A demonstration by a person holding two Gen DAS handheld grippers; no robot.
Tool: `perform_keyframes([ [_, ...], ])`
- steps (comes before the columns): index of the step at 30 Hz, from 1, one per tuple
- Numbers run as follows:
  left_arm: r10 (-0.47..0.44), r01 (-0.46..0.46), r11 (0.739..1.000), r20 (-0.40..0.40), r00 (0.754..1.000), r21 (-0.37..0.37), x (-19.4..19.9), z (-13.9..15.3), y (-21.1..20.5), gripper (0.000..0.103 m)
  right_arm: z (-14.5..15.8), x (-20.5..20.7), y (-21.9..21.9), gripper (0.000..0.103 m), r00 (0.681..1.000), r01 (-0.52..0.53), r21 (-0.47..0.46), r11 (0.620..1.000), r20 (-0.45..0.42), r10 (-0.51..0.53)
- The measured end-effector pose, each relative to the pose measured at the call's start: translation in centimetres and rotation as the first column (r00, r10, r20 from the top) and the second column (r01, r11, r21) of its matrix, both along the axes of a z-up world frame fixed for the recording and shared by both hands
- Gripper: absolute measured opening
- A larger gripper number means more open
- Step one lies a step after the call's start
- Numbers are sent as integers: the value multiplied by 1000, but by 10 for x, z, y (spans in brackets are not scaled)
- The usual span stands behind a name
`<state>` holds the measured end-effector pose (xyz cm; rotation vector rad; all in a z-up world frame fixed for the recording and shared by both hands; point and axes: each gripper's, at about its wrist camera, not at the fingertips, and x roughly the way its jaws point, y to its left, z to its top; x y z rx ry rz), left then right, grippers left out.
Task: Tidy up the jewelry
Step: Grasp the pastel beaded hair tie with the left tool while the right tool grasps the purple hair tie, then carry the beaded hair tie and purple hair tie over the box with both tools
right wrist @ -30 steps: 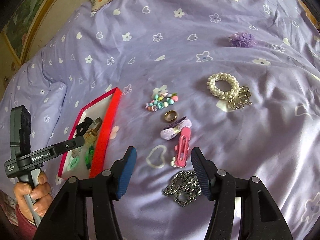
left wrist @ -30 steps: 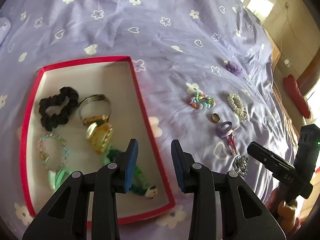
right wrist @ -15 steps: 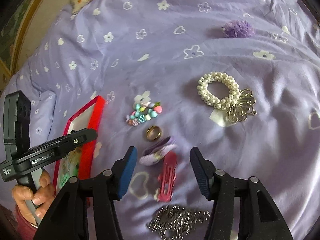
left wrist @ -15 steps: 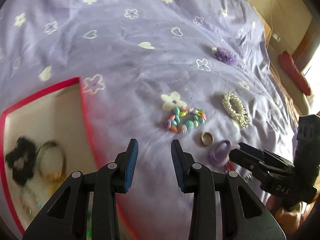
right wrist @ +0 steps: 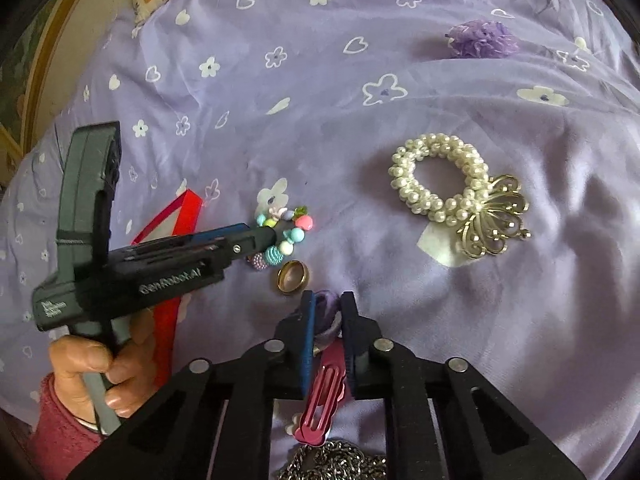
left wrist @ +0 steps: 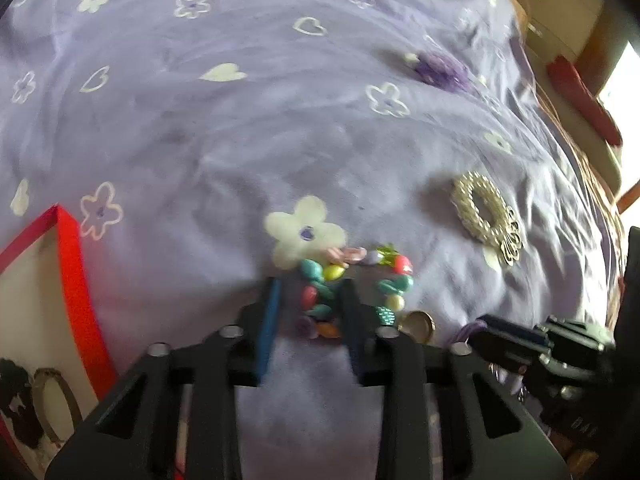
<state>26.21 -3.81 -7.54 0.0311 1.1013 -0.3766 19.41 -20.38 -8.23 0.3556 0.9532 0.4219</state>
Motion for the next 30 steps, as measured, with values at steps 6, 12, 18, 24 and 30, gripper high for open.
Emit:
perform_keyframes([
  [6, -35, 35, 999, 1, 999, -23, -16, 5, -3, 7, 9, -12, -11, 8, 999, 32, 21, 999, 36, -33],
  [12, 2, -1, 995, 16, 1000, -104, -47, 20, 12, 7, 23, -23, -20, 8, 997, 43, 47, 998, 69, -46],
  [18, 55, -46, 983, 44, 998, -178, -81, 41, 33, 7, 35, -30, -17, 8, 995, 36, 84, 996, 88, -43],
  [24, 100, -83, 969, 63, 993, -231, -107, 58, 50, 7, 40, -41, -8, 8, 996, 20, 96, 995, 87, -29],
  [30, 159, -133, 954, 77, 984, -269, -133, 70, 76, 7, 47, -53, 12, 8, 995, -23, 89, 996, 99, 15],
])
